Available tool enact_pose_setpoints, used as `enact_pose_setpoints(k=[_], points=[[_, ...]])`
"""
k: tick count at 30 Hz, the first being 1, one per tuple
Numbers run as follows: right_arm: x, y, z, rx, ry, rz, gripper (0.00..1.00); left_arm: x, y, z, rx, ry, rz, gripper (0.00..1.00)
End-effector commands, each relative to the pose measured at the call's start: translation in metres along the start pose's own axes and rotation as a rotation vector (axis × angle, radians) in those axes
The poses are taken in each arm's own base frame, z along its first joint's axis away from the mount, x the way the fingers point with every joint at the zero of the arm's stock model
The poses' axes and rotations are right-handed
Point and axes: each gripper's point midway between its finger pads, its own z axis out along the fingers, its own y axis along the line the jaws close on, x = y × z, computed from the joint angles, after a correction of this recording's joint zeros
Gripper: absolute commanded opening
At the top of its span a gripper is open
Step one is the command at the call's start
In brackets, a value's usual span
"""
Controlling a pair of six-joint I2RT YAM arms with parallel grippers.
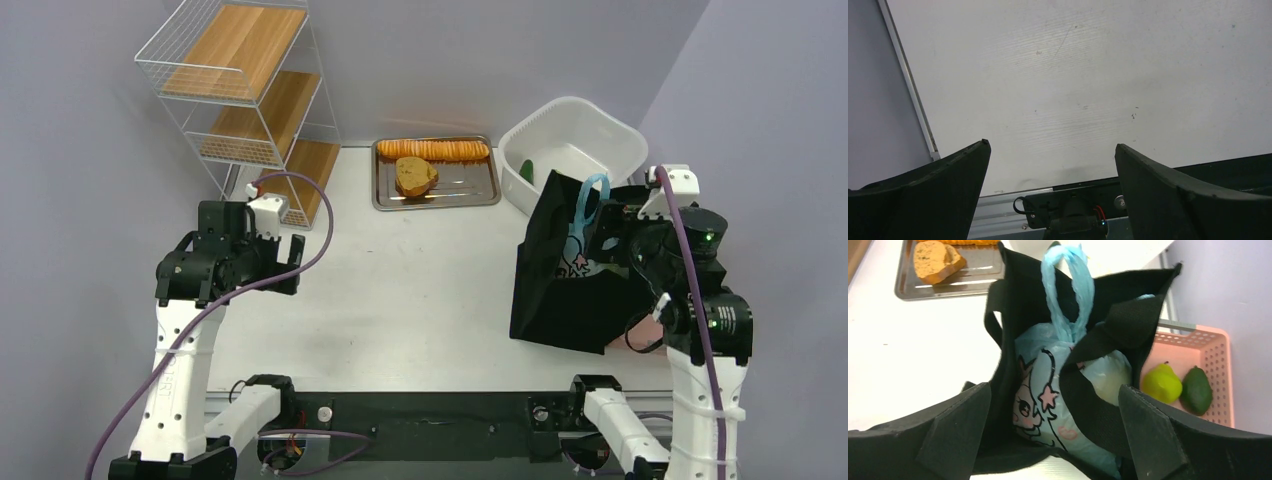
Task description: Untie the knot of the grocery bags and take out the mixed food
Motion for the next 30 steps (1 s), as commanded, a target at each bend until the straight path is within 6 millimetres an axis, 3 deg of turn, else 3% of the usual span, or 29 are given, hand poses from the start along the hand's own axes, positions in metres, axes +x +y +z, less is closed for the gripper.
enact_pose_setpoints(k=[1,9,13,16,20,21,23,26,30], points=[[-0.019,0.018,0.021,-0.067,0.02,0.037,0.94,-0.036,0.008,-0.007,-0.046,-0.137,-0.038,0.96],[-0.018,0.049,0.064,-0.097,0.127,0.002,0.91,-0.042,0.017,0.002,-0.098,-0.13,-0.051,0.96],[0.008,0.055,0.086,-0.054,0.225,-0.052,0.87,-0.043,0.023,0.003,-0.137,-0.137,-0.085,0.96],[0.031,0.072,0.093,-0.117,0.299,-0.078,0.71,-0.043,0.027,0.001,-0.163,-0.14,-0.107,0.96],[0.046,0.11,0.092,-0.275,0.349,-0.091,0.26,-0.043,0.024,-0.004,-0.146,-0.152,-0.112,0.96],[0.045,0.121,0.091,-0.314,0.348,-0.105,0.09,-0.043,0.023,-0.006,-0.141,-0.158,-0.119,0.96],[0.039,0.146,0.087,-0.396,0.334,-0.126,0.0,-0.044,0.019,-0.009,-0.125,-0.172,-0.119,0.96],[0.02,0.18,0.08,-0.494,0.289,-0.132,0.0,-0.049,0.017,-0.014,-0.115,-0.204,-0.165,0.96],[-0.03,0.247,0.073,-0.62,0.091,-0.059,0.0,-0.061,0.012,-0.025,-0.094,-0.238,-0.263,0.96]])
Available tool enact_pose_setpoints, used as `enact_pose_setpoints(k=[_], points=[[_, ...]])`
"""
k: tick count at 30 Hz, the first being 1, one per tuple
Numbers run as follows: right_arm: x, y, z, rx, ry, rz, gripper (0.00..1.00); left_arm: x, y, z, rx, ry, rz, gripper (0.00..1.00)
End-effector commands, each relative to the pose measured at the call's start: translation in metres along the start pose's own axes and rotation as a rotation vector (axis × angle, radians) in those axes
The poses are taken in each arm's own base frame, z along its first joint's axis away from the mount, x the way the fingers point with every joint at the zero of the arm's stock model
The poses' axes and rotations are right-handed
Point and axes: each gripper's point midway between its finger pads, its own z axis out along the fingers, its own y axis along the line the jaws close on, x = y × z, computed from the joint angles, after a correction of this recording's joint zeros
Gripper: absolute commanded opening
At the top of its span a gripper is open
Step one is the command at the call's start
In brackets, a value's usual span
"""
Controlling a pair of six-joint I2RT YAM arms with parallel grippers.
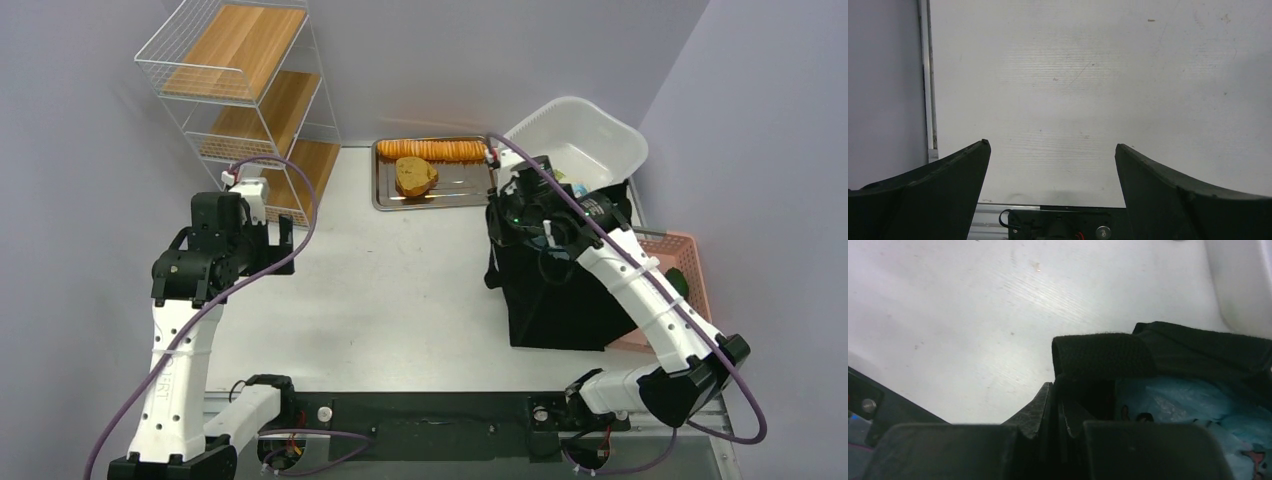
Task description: Untie the knot of the grocery bags and take out the mixed food
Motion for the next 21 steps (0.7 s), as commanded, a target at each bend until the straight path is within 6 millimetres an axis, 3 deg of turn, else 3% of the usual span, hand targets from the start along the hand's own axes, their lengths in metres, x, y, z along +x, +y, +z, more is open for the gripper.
enact_pose_setpoints(k=[1,6,10,13,14,15,16,18,19,21], points=[[-0.1,0.078,-0.022,-0.218,-0.376,0.058,0.0,-0.034,-0.01,-0.02,0.041,-0.116,-0.125,0.96],[-0.141,0.153,-0.005,-0.358,-0.495,0.186,0.0,-0.045,-0.016,-0.028,0.066,-0.108,-0.202,0.96],[-0.17,0.202,0.018,-0.429,-0.532,0.312,0.0,-0.046,-0.034,-0.035,0.189,-0.069,-0.24,0.97],[-0.193,0.231,0.023,-0.476,-0.553,0.338,0.0,-0.053,-0.041,-0.042,0.245,-0.071,-0.257,0.97],[-0.206,0.239,0.019,-0.502,-0.57,0.335,0.12,-0.055,-0.041,-0.042,0.253,-0.067,-0.252,0.97],[-0.211,0.241,0.016,-0.507,-0.583,0.328,0.2,-0.058,-0.044,-0.044,0.27,-0.073,-0.246,0.97],[-0.218,0.24,0.009,-0.504,-0.605,0.299,0.37,-0.06,-0.045,-0.044,0.276,-0.07,-0.238,0.97],[-0.219,0.23,0.0,-0.477,-0.628,0.239,0.61,-0.065,-0.039,-0.043,0.266,-0.086,-0.245,0.97],[-0.212,0.22,0.006,-0.447,-0.612,0.218,0.64,-0.069,-0.04,-0.043,0.278,-0.097,-0.24,0.97],[-0.206,0.195,-0.012,-0.403,-0.634,0.167,0.67,-0.074,-0.042,-0.043,0.299,-0.123,-0.223,0.97]])
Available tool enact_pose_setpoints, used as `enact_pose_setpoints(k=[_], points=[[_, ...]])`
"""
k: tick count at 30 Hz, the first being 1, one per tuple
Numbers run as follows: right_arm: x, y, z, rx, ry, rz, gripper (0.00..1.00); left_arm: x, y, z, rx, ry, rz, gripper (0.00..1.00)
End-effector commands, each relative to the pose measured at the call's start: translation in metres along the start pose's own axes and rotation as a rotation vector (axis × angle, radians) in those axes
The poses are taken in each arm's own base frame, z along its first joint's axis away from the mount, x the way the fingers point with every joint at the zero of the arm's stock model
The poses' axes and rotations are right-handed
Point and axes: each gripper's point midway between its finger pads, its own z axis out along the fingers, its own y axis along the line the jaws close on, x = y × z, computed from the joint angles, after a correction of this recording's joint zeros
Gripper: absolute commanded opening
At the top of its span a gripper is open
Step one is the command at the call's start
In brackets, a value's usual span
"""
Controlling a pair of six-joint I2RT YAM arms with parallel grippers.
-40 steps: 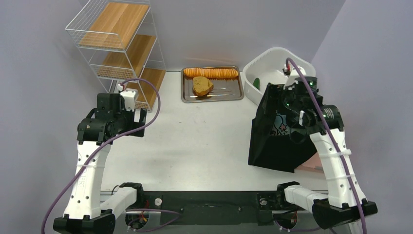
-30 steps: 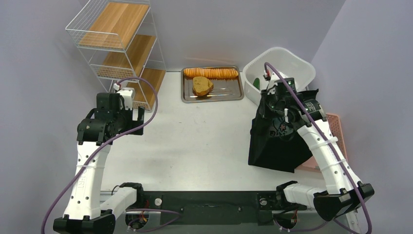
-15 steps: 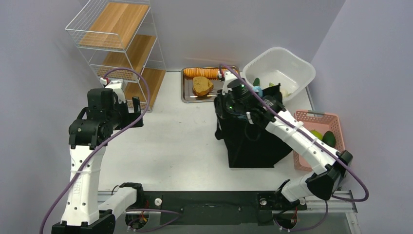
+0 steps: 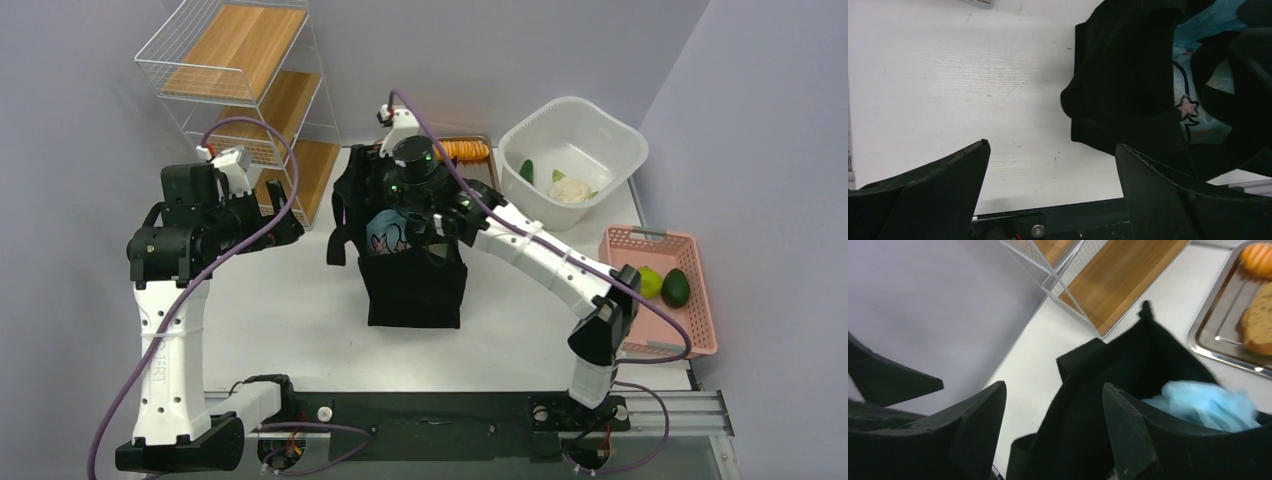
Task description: Untie the knot of the grocery bags and take out the mixed food
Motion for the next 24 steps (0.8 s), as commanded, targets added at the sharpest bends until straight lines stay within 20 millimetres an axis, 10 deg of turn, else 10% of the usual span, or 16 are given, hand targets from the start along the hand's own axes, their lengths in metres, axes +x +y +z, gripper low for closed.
enact_pose_setpoints(k=[1,11,24], points=[[-0.085,0.003,-0.072,-0.04,-0.229,-0.082,0.66,-0.022,-0.019,-0.009,0.106,-0.088,0.042,0.97],[-0.038,-0.09,-0.11,0.214,-0.08,-0.342,0.56,-0.032,-0.058,-0.019,0.343,-0.196,0.101,0.96],[-0.035,-0.1,-0.081,0.243,0.041,-0.503,0.6,-0.017,-0.059,-0.017,0.37,-0.179,0.155,0.96]])
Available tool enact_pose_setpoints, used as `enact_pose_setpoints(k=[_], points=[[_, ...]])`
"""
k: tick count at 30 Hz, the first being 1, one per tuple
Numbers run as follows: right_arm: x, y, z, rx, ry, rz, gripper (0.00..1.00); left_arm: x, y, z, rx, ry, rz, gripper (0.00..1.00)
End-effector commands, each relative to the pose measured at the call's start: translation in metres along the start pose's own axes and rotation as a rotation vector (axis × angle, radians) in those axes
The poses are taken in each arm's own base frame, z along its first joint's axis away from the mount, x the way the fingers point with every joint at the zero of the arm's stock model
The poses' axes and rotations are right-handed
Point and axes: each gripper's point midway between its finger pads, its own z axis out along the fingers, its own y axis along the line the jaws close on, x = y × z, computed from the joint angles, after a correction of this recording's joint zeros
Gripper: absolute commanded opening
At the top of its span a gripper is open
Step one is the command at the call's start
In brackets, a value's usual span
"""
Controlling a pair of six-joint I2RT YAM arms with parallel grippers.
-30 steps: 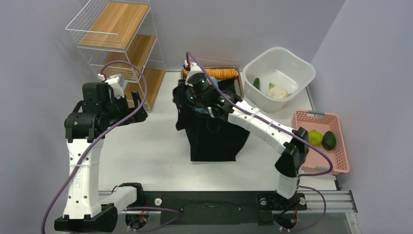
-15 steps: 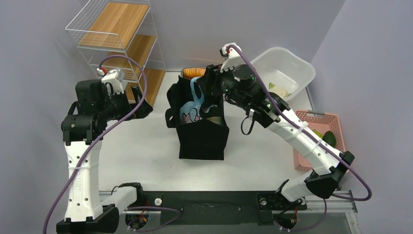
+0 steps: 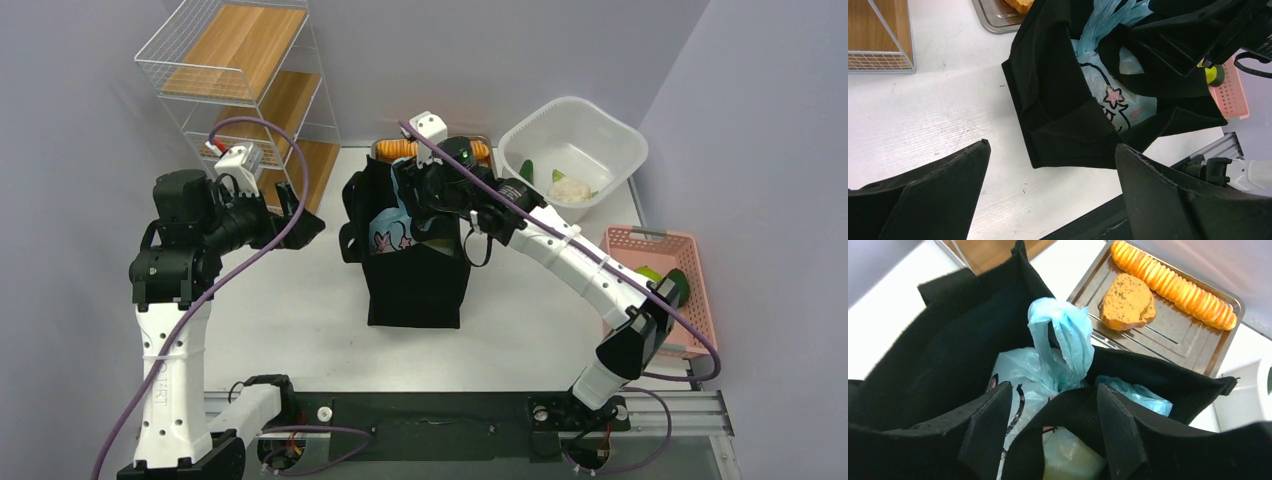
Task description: Untie the knot of the grocery bags and take out the mixed food
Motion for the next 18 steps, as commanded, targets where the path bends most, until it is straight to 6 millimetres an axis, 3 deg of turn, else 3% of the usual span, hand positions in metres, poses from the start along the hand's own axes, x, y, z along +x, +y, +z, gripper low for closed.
enact_pose_setpoints(k=[1,7,10,12,16,18], points=[[-0.017,-0.017,-0.021,0.055,0.002,-0.107,0.61,-0.005,-0.002,-0.004,0.006,-0.034,0.068,0.96],[-0.021,-0.031,-0.061,0.064,0.085,-0.203,0.64,-0.004,0.003,-0.008,-0.029,-0.05,0.091,0.96],[-0.026,-0.02,-0.091,-0.028,0.099,-0.297,0.65,-0.004,0.005,-0.008,-0.039,-0.048,0.103,0.96],[-0.024,-0.002,-0.109,-0.111,0.115,-0.403,0.65,-0.003,0.006,-0.008,-0.042,-0.046,0.109,0.96],[-0.004,0.017,-0.121,-0.126,0.217,-0.642,0.64,-0.001,0.006,-0.007,-0.042,-0.04,0.111,0.96],[0.007,0.019,-0.112,-0.099,0.286,-0.712,0.63,0.001,0.007,-0.007,-0.047,-0.037,0.108,0.96]])
